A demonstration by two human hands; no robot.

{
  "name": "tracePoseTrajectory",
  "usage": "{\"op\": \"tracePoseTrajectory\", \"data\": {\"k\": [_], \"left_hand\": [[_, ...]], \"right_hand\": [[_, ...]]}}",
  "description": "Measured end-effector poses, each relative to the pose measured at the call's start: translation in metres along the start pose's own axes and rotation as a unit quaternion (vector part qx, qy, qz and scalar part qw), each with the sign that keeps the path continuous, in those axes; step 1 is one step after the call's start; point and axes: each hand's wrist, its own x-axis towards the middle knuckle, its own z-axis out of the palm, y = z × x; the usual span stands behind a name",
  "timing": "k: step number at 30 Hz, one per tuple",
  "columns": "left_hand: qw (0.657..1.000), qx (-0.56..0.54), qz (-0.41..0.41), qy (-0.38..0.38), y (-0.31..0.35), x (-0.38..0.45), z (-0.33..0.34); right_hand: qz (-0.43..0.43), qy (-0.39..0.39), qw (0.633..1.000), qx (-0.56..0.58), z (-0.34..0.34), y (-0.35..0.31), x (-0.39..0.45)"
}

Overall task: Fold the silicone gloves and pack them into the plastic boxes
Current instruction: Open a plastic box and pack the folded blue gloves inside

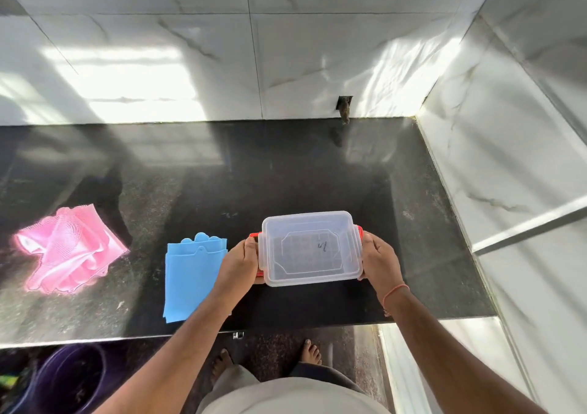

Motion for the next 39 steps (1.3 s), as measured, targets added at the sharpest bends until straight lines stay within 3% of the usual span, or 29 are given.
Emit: {"op": "tracePoseTrajectory", "data": {"k": [2,4,6,8,11,14,19,27,39], "left_hand": [[1.0,0.006,-0.017,-0.007,-0.002,0.0,-0.007],[0.998,0.049,0.022,0.015,-0.005,-0.002,-0.013],[0.987,0.102,0.108,0.054,-0.007,-0.008,-0.021],[0.964,0.155,0.211,0.049,-0.013,-0.01,-0.03],[0.925,0.239,0.287,-0.07,-0.021,-0.002,-0.036],[0.9,0.293,0.296,-0.131,-0.024,0.012,-0.026],[0.919,0.222,0.286,-0.156,-0.025,0.032,-0.009],[0.888,0.23,0.385,-0.099,-0.019,0.04,0.007],[0.879,0.269,0.386,-0.077,-0.014,0.034,0.009]], "right_hand": [[-0.009,0.001,0.998,-0.065,-0.007,-0.001,0.001],[-0.067,0.035,0.982,-0.174,-0.018,-0.005,0.003],[-0.156,0.058,0.962,-0.215,-0.028,-0.019,0.003],[-0.25,0.015,0.935,-0.249,-0.035,-0.038,0.003],[-0.345,-0.125,0.852,-0.374,-0.029,-0.067,0.002],[-0.358,-0.237,0.763,-0.484,-0.011,-0.084,0.002],[-0.351,-0.285,0.673,-0.585,0.012,-0.087,0.005],[-0.373,-0.254,0.662,-0.599,0.018,-0.089,0.001],[-0.381,-0.264,0.654,-0.597,0.016,-0.097,0.006]]}}
